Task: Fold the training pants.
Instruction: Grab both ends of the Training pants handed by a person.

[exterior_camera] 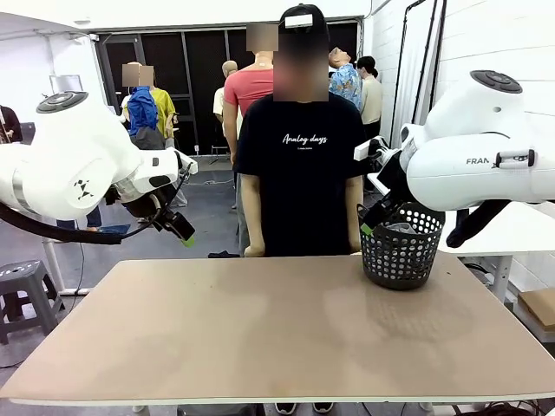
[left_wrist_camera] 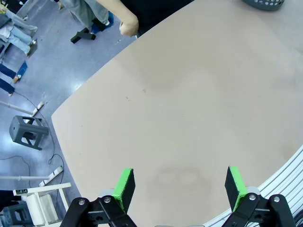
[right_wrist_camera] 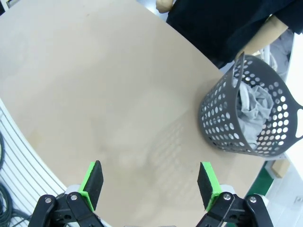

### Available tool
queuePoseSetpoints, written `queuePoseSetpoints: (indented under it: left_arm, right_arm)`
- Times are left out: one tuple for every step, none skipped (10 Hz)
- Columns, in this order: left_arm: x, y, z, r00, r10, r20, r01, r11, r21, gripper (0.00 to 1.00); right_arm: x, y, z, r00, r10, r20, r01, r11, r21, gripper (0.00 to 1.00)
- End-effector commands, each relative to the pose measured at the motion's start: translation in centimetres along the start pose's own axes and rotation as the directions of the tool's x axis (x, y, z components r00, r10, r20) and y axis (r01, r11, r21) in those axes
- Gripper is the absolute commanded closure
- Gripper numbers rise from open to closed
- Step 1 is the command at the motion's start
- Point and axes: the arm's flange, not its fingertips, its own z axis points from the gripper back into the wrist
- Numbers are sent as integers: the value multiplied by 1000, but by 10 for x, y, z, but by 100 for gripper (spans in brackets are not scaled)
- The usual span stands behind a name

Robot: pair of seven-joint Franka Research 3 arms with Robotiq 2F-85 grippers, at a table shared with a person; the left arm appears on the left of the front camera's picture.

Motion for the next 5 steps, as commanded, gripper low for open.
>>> queuePoseSetpoints:
  left_arm:
    - [2, 3, -2, 1000, 3, -3, -4, 1000, -3, 0]
    - [2, 3, -2, 1000, 3, -3, -4, 1000, -3, 0]
    - [2, 3, -2, 1000, 3, -3, -4, 1000, -3, 0]
    - [2, 3, -2, 1000, 3, -3, -4, 1000, -3, 0]
    - [2, 3, -2, 1000, 3, -3, -4, 1000, -3, 0]
  right_arm:
    - [0, 0, 0, 1000, 0, -1, 0, 1000, 0, 0]
    - [0, 0, 0, 1000, 0, -1, 0, 1000, 0, 0]
    - [0, 0, 0, 1000, 0, -1, 0, 1000, 0, 0]
    - [0, 0, 0, 1000, 0, -1, 0, 1000, 0, 0]
    - [0, 0, 0, 1000, 0, -1, 0, 1000, 0, 0]
